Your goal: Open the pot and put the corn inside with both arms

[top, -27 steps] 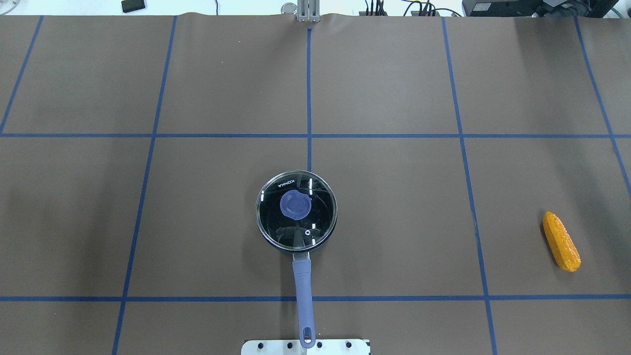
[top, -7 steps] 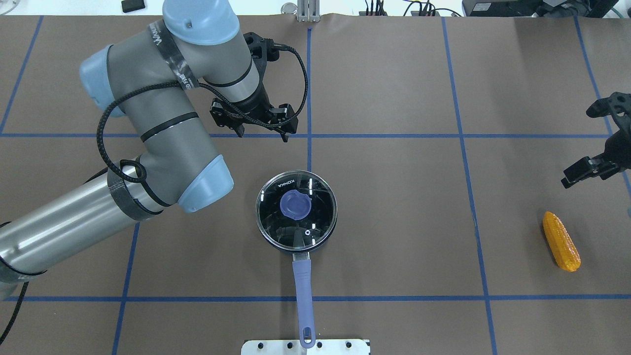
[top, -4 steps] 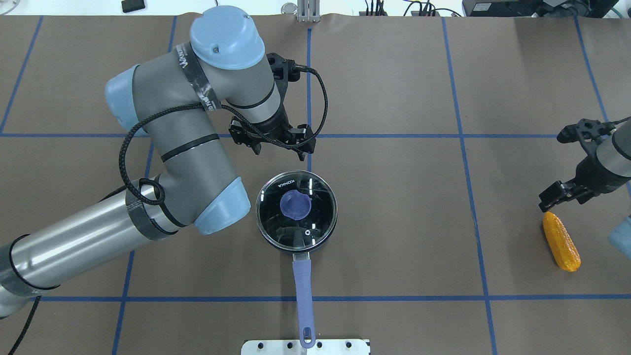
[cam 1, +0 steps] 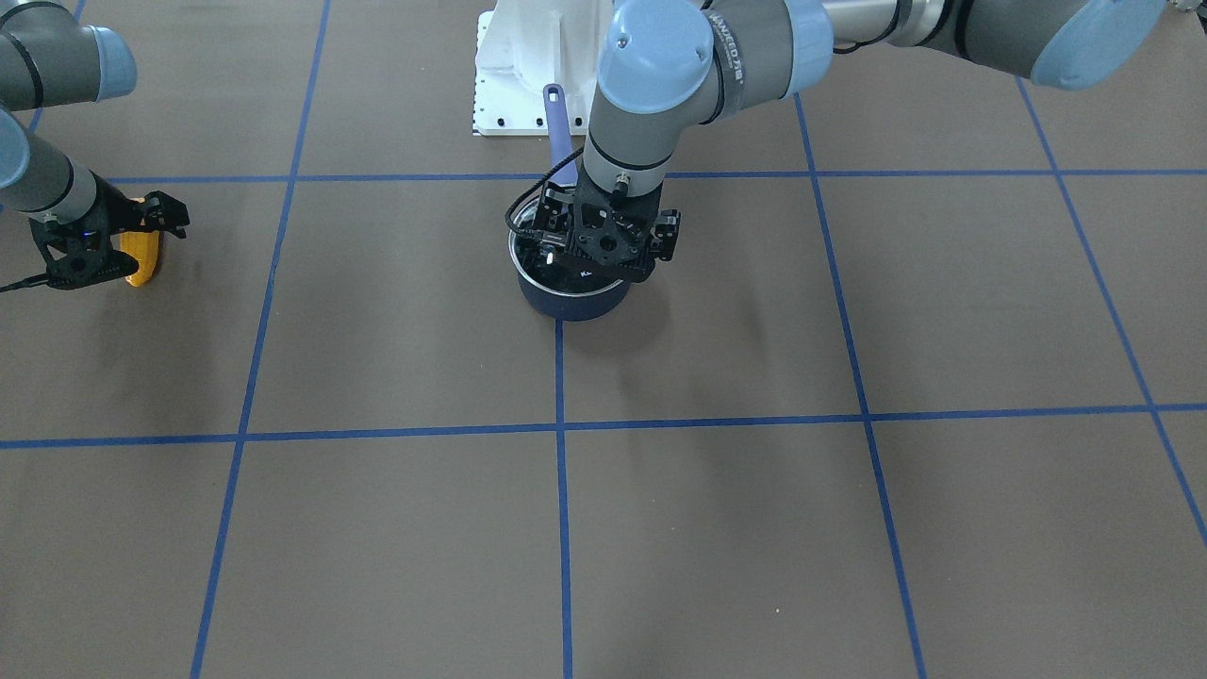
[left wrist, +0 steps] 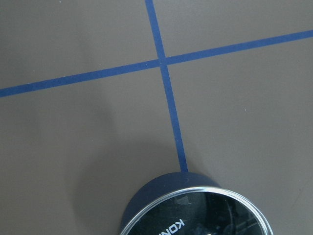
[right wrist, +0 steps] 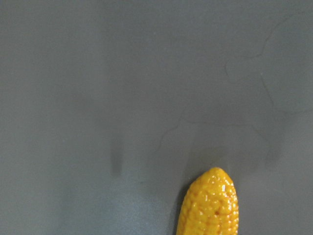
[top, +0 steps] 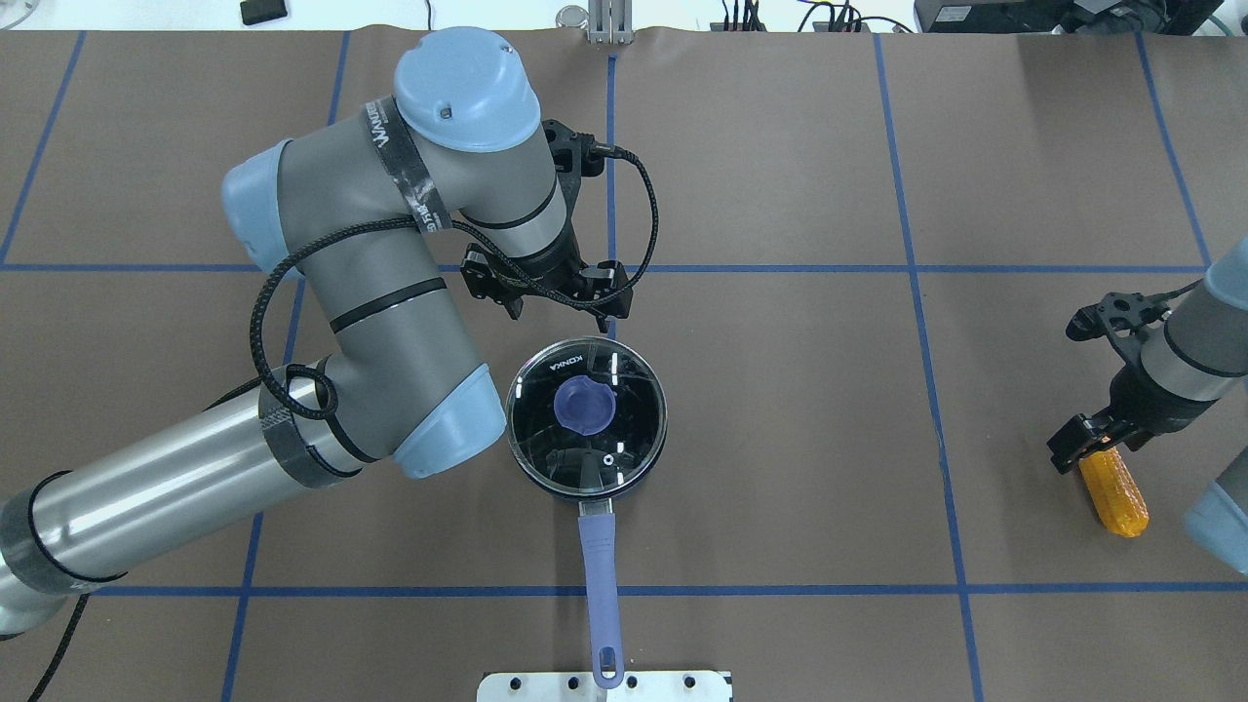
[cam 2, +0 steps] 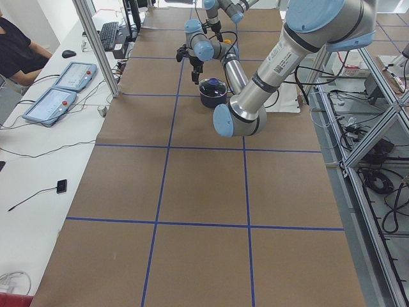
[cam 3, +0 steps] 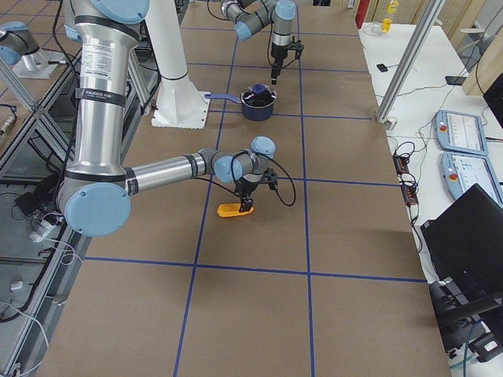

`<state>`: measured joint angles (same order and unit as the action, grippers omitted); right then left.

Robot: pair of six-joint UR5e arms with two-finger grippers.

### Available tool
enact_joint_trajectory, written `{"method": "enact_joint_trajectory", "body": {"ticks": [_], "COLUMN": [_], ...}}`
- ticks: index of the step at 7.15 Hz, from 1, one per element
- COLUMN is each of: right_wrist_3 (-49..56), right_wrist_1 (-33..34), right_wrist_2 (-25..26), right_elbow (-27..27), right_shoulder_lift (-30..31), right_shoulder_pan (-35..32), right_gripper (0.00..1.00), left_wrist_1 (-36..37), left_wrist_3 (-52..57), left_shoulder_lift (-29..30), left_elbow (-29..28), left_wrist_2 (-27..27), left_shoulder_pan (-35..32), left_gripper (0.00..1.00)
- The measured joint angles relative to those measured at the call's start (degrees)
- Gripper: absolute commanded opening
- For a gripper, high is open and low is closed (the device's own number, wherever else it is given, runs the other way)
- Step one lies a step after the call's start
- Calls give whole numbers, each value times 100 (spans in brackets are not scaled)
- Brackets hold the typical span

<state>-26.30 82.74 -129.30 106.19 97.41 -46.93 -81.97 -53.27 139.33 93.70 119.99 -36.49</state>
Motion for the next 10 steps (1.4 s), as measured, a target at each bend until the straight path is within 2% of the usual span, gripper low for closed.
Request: {"method": "enact_joint_trajectory", "body": {"ticks": [3, 4, 6, 7, 10], "right_wrist_3": [26, 30, 48, 52, 54], "right_wrist_1": [-3, -3, -3, -1, 21], "right_wrist_2": [71, 164, 224, 228, 184], "right_elbow": [42, 41, 41, 46, 66], "right_shoulder_lift": [167, 212, 239, 242, 186], "right_shoulder_pan": [142, 229, 298, 301, 296], "right_gripper": [90, 74, 32, 26, 26], "left_wrist_1": [14, 15, 15, 15, 15], "left_wrist_3": [-1, -3, 0, 1, 7], "left_shoulder_lift": [-5, -11, -21, -25, -39], "left_elbow": [4, 15, 40, 47, 52], "left_wrist_2": [6, 7, 7, 9, 6], "left_shoulder_pan": [1, 1, -3, -6, -7], "left_gripper": [100, 100, 100, 100, 100]}}
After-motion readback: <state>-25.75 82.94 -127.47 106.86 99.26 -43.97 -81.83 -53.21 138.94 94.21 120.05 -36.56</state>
